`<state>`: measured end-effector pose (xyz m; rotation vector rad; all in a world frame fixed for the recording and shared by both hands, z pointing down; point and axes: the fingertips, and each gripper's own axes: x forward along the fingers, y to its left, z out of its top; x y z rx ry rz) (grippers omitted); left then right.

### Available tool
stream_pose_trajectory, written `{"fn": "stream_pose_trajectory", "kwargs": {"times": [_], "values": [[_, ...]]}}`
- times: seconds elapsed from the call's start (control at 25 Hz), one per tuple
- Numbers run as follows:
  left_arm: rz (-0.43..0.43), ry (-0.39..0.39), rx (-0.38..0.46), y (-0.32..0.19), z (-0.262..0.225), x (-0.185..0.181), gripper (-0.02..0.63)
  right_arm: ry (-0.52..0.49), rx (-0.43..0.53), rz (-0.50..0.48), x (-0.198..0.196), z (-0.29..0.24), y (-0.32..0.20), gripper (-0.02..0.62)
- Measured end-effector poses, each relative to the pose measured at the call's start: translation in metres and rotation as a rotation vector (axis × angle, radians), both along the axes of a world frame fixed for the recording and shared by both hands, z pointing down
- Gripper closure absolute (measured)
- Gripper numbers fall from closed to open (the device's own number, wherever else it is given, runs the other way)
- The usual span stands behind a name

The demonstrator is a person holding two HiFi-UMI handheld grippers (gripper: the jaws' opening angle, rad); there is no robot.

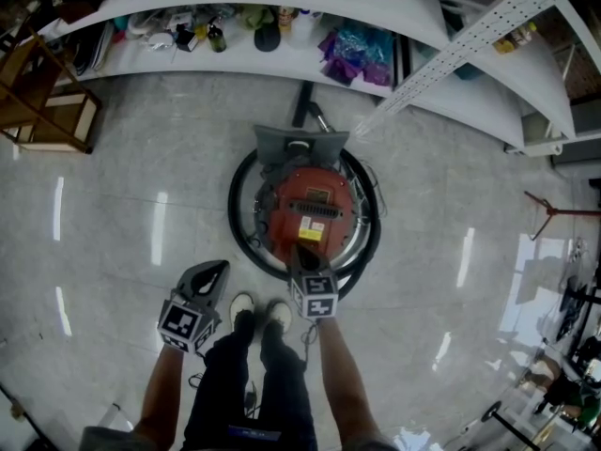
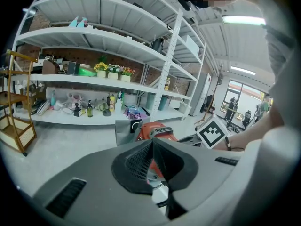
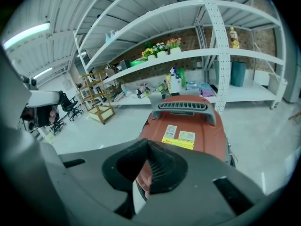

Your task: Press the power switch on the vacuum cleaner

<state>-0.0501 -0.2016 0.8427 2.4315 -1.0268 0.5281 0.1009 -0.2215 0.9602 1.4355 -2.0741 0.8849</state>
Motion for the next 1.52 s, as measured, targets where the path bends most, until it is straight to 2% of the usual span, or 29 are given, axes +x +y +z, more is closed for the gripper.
{"fn": "stream_pose_trajectory", "kwargs": {"times": [0.36, 0.76, 1.16, 1.52], "values": [[0.027, 0.005, 0.033, 0.005, -0.034, 0.009, 0.600, -0.008, 0.014, 0.010, 0.004, -0.030, 0.011, 0.583], [0.039, 0.021, 0.088, 0.004, -0.104, 0.016, 0.600, -0.040, 0.036, 0.027, 0.000, -0.101, 0.028, 0.583], [0.034, 0.026, 0.109, 0.021, -0.175, 0.014, 0.600, -0.053, 0.082, 0.040, 0.001, -0.173, 0.036, 0.583], [0.066, 0.037, 0.133, 0.043, -0.245, 0.025, 0.600, -0.071, 0.123, 0.054, 0.001, -0.243, 0.040, 0.583]]}}
